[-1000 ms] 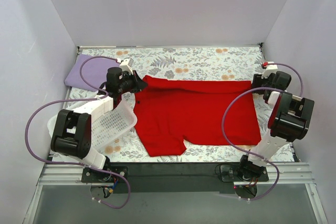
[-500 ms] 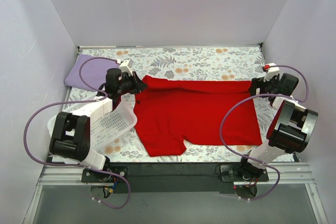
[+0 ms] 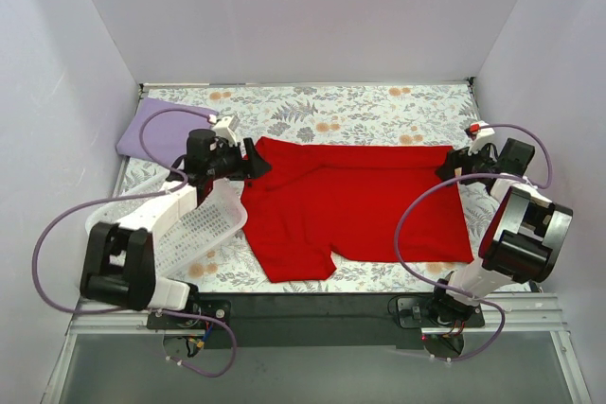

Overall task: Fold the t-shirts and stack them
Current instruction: Fold the tshirt

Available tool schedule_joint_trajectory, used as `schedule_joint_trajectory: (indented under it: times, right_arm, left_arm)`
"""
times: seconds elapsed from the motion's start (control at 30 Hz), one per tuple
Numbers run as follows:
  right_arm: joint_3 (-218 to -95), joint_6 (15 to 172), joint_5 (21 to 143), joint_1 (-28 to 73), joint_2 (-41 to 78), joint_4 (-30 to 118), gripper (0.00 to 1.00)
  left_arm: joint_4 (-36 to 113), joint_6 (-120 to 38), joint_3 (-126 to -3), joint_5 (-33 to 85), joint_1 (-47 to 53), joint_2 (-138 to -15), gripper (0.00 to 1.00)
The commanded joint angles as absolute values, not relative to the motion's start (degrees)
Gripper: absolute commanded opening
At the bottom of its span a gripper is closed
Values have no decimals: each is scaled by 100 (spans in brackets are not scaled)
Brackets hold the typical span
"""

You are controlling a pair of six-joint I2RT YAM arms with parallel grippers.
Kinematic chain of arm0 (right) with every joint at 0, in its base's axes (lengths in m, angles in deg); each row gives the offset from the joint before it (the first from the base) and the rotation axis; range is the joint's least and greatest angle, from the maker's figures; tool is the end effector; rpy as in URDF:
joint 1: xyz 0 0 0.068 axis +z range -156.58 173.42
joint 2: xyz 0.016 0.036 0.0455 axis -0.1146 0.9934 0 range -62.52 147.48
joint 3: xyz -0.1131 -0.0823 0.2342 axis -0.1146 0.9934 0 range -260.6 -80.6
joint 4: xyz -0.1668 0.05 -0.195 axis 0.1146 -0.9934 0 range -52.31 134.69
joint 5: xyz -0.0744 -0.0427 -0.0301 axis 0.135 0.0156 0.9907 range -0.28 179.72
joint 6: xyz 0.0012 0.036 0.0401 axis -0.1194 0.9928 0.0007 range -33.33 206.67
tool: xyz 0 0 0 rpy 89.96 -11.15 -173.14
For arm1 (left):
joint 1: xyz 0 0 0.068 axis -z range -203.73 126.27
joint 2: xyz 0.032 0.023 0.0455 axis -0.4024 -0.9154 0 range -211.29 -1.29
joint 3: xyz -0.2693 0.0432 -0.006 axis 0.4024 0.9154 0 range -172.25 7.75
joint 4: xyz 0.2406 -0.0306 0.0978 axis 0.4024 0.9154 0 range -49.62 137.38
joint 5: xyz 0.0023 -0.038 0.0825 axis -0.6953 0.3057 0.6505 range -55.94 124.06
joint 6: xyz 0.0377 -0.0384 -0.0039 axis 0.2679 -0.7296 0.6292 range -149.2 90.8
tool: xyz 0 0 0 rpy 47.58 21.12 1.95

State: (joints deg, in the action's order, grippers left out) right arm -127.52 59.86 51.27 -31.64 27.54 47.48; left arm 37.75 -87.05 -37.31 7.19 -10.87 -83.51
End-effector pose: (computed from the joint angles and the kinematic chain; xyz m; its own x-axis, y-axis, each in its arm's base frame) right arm 0.2973 -0.1145 0.1878 -0.4795 -0.1656 -0.8618 -0.3516 0.9360 0.0158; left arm 0.2918 -0.0831 0.2149 -0.7696 -0.5989 -0.2214 -0.1691 0.5256 -0.8338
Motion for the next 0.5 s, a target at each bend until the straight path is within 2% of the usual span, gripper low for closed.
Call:
schedule_joint_trajectory:
  times: [0.0, 0.03, 0.13, 0.33, 0.47]
  right_arm:
    - [-12666, 5951, 4833, -3181, 2449, 4636, 92]
    - [-12639, 5951, 4807, -3172, 2406, 4619, 92]
    - [-12613, 5986, 4692, -3172, 2387, 4584, 92]
    - [-12648, 5934, 4438, -3181, 2396, 4234, 92]
    - [-12683, 5898, 4376, -3189, 2458, 4126, 92]
  left_arm:
    - [3942, -8607, -3804, 900, -1107, -7145, 68]
    - [3933, -8615, -3848, 997, -1107, -7065, 75]
    - [4423, -8598, -4514, 1042, -1125, -7545, 76]
    - [5583, -8213, -6489, -73, -1064, -10231, 63]
    - [5857, -7983, -7029, -75, -949, -10798, 61]
